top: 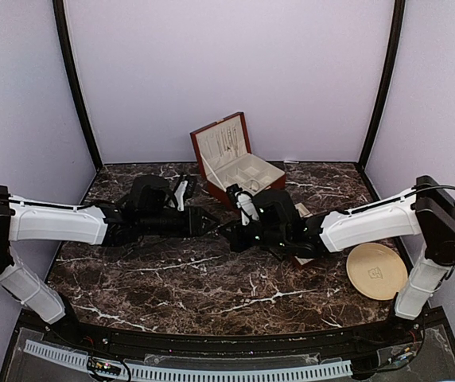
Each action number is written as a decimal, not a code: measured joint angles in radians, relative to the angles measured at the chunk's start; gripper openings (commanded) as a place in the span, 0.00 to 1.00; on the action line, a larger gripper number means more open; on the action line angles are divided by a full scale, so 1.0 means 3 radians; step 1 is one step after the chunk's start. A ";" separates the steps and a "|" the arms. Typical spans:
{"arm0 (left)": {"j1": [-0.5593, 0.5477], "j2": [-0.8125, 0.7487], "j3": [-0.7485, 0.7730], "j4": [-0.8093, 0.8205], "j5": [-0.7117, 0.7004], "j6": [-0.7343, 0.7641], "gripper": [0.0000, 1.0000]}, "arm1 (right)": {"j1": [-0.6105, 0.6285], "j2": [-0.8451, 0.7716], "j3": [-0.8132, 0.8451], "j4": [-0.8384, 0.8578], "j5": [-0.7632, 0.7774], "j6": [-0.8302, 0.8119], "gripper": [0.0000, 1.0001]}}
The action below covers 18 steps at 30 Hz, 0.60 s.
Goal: Organize the mixed jewelry
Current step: Pass from the right arm to the left
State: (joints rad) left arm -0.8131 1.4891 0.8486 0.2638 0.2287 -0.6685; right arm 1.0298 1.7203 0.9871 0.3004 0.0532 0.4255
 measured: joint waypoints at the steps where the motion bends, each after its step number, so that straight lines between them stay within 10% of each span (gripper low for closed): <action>1: 0.0000 0.0018 0.0000 0.0000 -0.0004 -0.0020 0.34 | 0.0000 0.0000 0.0000 0.0001 0.0000 -0.0005 0.00; 18: -0.0003 0.0159 0.0000 0.0000 0.0004 -0.0187 0.14 | 0.0000 0.0001 0.0006 0.0019 0.0033 -0.0008 0.00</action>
State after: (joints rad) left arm -0.8139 1.5368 0.8486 0.2638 0.2298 -0.7246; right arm 1.0298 1.7206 0.9890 0.3061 0.0631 0.4232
